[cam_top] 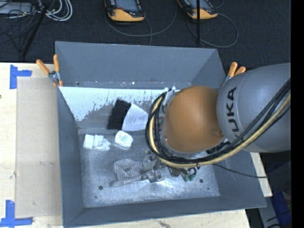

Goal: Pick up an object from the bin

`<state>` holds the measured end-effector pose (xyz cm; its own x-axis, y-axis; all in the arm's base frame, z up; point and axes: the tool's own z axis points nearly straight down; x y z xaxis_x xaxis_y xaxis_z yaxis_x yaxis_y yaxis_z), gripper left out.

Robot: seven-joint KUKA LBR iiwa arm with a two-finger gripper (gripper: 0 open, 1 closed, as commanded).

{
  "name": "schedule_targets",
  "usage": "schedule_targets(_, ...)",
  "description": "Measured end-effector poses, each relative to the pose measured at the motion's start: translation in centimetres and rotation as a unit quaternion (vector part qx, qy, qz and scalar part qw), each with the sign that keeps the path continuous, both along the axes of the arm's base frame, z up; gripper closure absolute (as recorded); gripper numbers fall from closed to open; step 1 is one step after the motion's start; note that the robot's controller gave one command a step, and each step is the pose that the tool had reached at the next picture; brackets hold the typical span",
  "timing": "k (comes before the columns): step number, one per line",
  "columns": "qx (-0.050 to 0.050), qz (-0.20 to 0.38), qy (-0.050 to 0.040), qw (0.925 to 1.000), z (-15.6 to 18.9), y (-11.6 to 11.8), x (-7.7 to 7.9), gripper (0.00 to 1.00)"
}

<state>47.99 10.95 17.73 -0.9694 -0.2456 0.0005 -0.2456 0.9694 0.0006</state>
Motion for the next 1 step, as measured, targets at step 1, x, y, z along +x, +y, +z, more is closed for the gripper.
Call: schedule_targets(1, 0.0, 0.004, 0.0012, 1.0, 2.49, 0.36, -0.15, 1.0)
